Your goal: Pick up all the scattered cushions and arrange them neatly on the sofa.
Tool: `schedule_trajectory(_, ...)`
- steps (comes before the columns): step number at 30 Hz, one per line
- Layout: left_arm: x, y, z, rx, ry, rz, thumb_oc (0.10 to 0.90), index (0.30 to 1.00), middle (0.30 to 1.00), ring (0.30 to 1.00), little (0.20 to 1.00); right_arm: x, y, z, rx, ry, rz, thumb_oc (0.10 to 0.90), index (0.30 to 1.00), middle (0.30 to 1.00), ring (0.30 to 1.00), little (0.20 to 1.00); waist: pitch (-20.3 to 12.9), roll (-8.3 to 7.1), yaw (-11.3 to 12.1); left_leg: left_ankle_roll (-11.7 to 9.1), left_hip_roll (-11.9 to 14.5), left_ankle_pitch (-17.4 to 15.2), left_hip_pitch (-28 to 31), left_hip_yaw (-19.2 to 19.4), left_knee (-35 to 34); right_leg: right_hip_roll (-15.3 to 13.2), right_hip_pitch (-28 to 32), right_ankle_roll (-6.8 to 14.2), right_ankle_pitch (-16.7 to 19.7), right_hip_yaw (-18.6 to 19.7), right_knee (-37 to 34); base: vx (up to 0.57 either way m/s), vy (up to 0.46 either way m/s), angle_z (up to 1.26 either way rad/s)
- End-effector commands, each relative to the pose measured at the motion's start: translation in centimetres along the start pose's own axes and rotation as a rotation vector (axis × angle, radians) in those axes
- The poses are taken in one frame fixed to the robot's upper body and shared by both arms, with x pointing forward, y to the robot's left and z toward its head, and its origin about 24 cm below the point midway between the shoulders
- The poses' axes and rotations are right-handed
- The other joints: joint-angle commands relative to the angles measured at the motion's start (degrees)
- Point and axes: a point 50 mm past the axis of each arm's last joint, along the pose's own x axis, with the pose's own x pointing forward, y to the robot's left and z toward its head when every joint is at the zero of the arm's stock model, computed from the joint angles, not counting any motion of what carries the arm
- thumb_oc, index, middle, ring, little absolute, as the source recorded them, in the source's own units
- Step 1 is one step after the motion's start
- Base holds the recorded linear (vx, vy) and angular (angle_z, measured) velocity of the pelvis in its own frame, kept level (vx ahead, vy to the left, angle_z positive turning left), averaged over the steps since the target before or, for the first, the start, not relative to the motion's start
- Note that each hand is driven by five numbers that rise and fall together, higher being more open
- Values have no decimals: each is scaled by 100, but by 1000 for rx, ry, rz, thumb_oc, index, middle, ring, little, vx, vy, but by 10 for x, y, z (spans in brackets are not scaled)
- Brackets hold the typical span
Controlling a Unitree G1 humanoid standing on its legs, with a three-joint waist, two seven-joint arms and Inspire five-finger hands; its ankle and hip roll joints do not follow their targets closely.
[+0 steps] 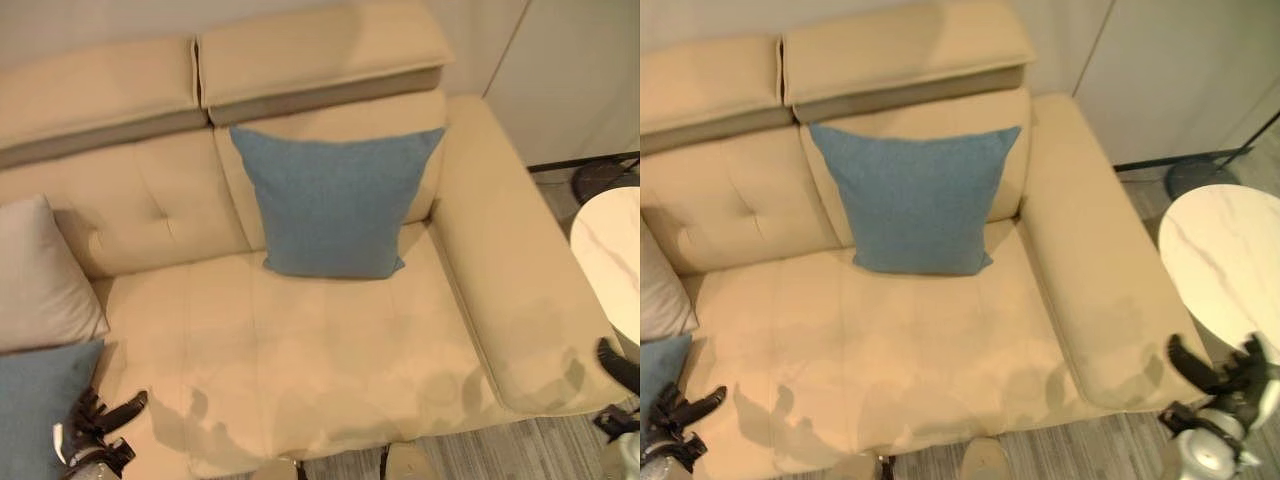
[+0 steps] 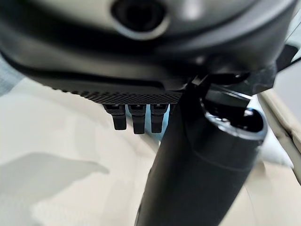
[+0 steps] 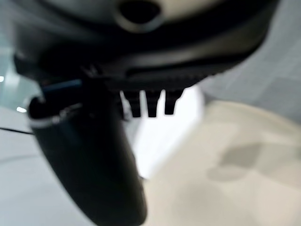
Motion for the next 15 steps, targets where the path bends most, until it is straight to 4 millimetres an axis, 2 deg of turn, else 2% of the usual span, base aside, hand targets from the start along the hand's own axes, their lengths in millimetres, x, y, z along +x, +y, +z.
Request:
schedule_trajectory(1,1,18,-9,115,40,33,800,900,900,900,900,4,25,8,117,-45,74,800,900,900,900,900,-612,-52,389,56,-167,-397,-592,-89,997,465,829,347,-906,329,2474,-207,101,-23)
schedule_trajectory(2,1,18,-9,116,40,32,800,900,900,900,900,4,25,8,117,-45,74,800,900,900,900,900,-624,-66,396,51,-184,-442,-579,-85,995,447,831,355,-946,340,2490,-191,36,-5)
schedule_trajectory(4,-5,14,-28,158,113,14,800,900,900,900,900,-3,41,-4,157,4,105,800,900,900,900,900,-774,-168,605,103,-311,-101,-1010,-190,1109,1134,1361,286,-924,1065,2767,-365,-8,22)
schedule_trajectory(5,-7,7,-35,193,139,-14,800,900,900,900,900,-7,49,-5,152,2,128,800,900,900,900,900,-831,-290,693,149,-470,-72,-1170,-216,1124,1162,1595,118,-1094,1316,2706,-466,-33,30)
schedule_trajectory(6,-8,0,-40,213,152,-34,800,900,900,900,900,-11,58,-8,122,10,178,800,900,900,900,900,-790,-337,770,176,-537,97,-1347,-311,1088,1344,1659,-182,-1443,1583,2536,-577,-36,45)
schedule_trajectory(7,-11,-4,-50,195,198,-37,800,900,900,900,900,-12,70,-9,111,21,214,800,900,900,900,900,-750,-308,896,27,-545,486,-1742,-348,1053,1452,1753,-674,-2103,1651,2038,-483,-30,49)
schedule_trajectory(8,-11,-4,-50,193,198,-38,800,900,900,900,900,-12,70,-8,112,20,214,800,900,900,900,900,-758,-308,887,22,-549,495,-1755,-354,1046,1451,1742,-678,-2103,1644,2032,-507,-44,60)
schedule_trajectory(9,-15,-10,-57,196,224,-54,800,900,900,900,900,-10,76,-6,103,16,228,800,900,900,900,900,-701,-208,942,-92,-451,699,-1862,-416,977,1600,1670,-818,-2301,1640,1906,-595,-33,46)
schedule_trajectory(10,-23,-17,-74,207,290,-76,800,900,900,900,900,-10,88,0,108,5,263,800,900,900,900,900,-527,39,962,-271,-287,924,-1903,-524,604,1818,1494,-935,-2458,1533,1797,-631,-31,37)
schedule_trajectory(11,-23,-17,-74,204,290,-76,800,900,900,900,900,-10,88,1,108,3,264,800,900,900,900,900,-507,103,955,-279,-228,988,-1907,-553,578,1885,1482,-944,-2403,1531,1789,-840,36,22)
schedule_trajectory(12,-29,-25,-85,239,334,-113,800,900,900,900,900,-10,98,7,106,-17,297,800,900,900,900,900,-187,149,844,-428,-188,867,-1962,-603,513,1816,1306,-980,-2392,1397,1908,-628,79,14)
schedule_trajectory(15,-38,-20,-100,248,398,-109,800,900,900,900,900,-21,99,-6,57,20,344,800,900,900,900,900,-99,36,601,-257,-65,431,-1698,-472,1232,1491,1099,-853,-2020,912,1735,-604,100,24)
